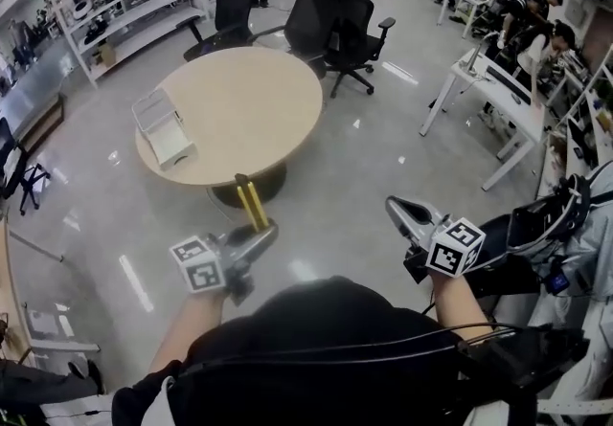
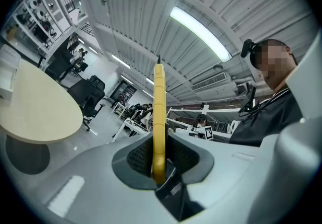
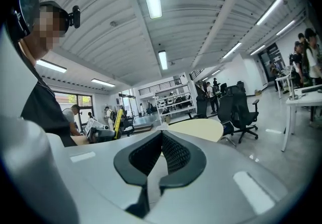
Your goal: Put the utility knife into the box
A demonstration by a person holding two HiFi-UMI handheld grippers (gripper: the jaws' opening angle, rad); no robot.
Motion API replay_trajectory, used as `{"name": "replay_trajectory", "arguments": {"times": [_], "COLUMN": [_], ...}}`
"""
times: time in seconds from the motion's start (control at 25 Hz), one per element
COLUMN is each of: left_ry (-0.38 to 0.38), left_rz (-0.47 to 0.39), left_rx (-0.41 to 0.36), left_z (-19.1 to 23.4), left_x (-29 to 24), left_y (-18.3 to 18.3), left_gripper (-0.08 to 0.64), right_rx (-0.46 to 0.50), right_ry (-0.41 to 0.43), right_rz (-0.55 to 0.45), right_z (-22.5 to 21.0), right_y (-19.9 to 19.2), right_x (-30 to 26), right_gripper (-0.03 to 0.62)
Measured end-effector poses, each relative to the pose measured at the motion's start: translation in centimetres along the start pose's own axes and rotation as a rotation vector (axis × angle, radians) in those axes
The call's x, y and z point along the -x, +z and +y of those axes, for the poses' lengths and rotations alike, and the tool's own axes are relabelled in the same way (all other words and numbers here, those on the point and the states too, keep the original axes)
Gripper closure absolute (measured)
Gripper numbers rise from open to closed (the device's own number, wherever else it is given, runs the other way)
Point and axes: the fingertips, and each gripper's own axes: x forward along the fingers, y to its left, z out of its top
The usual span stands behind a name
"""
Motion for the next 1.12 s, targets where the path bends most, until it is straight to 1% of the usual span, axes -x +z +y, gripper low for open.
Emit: {"name": "replay_trajectory", "arguments": {"times": [0.12,0.24,0.36,0.44,0.52,0.68,0.8,0.88,1.0,1.12], "left_ry": [-0.037,-0.079,-0.091,-0.090,-0.095,-0.056,-0.047,-0.045,-0.060,-0.071], "left_rz": [0.019,0.039,0.070,0.089,0.089,0.075,0.068,0.068,0.061,0.082], "left_rx": [0.035,0.053,0.082,0.077,0.059,0.040,0.029,0.018,0.017,0.017], "left_z": [1.8,3.6,5.1,6.0,7.4,8.4,8.4,8.6,8.8,9.3], "left_x": [-1.6,-3.5,-6.8,-9.7,-13.0,-20.2,-25.5,-28.9,-33.4,-36.4], "left_y": [0.5,0.1,-0.2,0.0,0.4,2.5,3.9,4.2,4.4,4.2], "left_gripper": [0.492,0.492,0.492,0.492,0.492,0.492,0.492,0.492,0.492,0.492], "right_rx": [-0.024,-0.046,-0.065,-0.073,-0.079,-0.074,-0.040,-0.014,-0.022,-0.053], "right_ry": [-0.053,-0.102,-0.120,-0.120,-0.113,-0.083,-0.050,-0.035,-0.036,-0.044], "right_rz": [0.021,0.011,0.003,-0.004,-0.014,-0.034,-0.045,-0.049,-0.060,-0.062], "right_z": [-1.6,-3.8,-6.9,-9.9,-13.5,-20.8,-25.5,-28.2,-32.3,-35.2], "right_y": [-0.2,-0.1,-0.1,0.2,0.9,3.5,6.4,7.6,8.3,8.0], "right_x": [-0.3,-0.3,-0.3,-0.4,-0.6,-0.4,0.2,0.8,1.9,2.3], "right_gripper": [0.577,0.577,0.577,0.577,0.577,0.577,0.577,0.577,0.577,0.577]}}
